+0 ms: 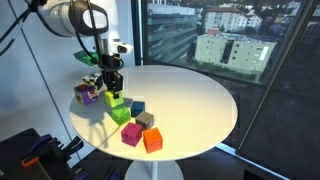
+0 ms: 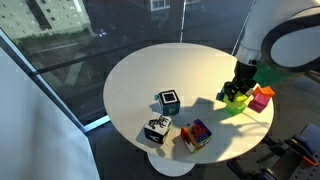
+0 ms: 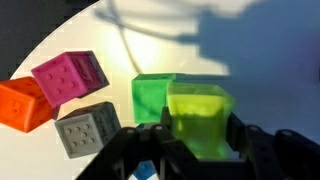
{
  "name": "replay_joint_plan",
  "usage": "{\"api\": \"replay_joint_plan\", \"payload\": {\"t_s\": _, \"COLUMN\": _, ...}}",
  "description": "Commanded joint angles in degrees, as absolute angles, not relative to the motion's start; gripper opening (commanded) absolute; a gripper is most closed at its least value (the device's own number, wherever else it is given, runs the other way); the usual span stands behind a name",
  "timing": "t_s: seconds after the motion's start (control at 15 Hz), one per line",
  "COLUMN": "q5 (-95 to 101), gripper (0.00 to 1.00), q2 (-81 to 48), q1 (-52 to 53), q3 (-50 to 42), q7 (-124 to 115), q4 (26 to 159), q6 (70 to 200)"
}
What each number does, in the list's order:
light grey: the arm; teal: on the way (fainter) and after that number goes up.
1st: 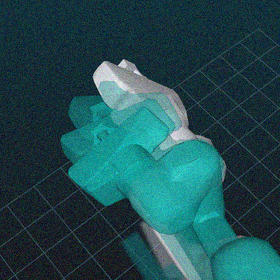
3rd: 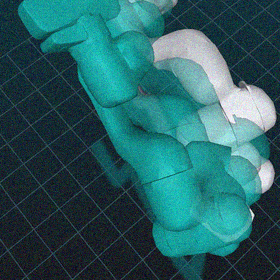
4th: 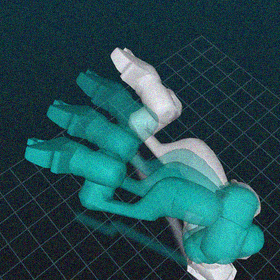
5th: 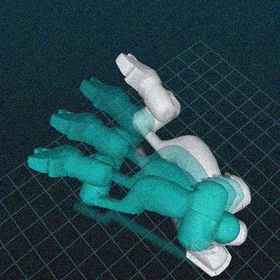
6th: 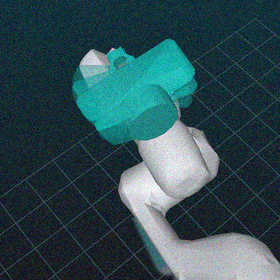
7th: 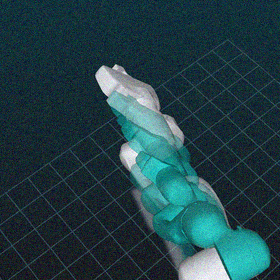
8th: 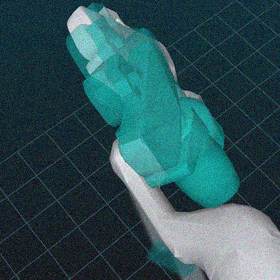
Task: Put the yellow building block on the table, put the light green building block on top of the yellow building block and then put the orange dice on top of the white and blue dice
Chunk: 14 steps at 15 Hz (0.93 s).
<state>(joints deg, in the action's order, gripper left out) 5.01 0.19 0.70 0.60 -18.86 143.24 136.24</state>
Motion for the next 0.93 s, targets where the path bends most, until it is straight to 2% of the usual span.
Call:
{"api": "replay_joint_plan", "payload": {"t_s": 0.0, "q5": 5.22, "gripper": 0.27, "q2": -0.16, "q1": 0.94, "q3": 0.89, "q7": -19.22, "q4": 142.54, "q6": 136.08}}
{"api": "replay_joint_plan", "payload": {"t_s": 0.87, "q5": 2.93, "gripper": 0.27, "q2": -4.78, "q1": 2.78, "q3": 2.27, "q7": -17.7, "q4": 139.05, "q6": 142.2}}
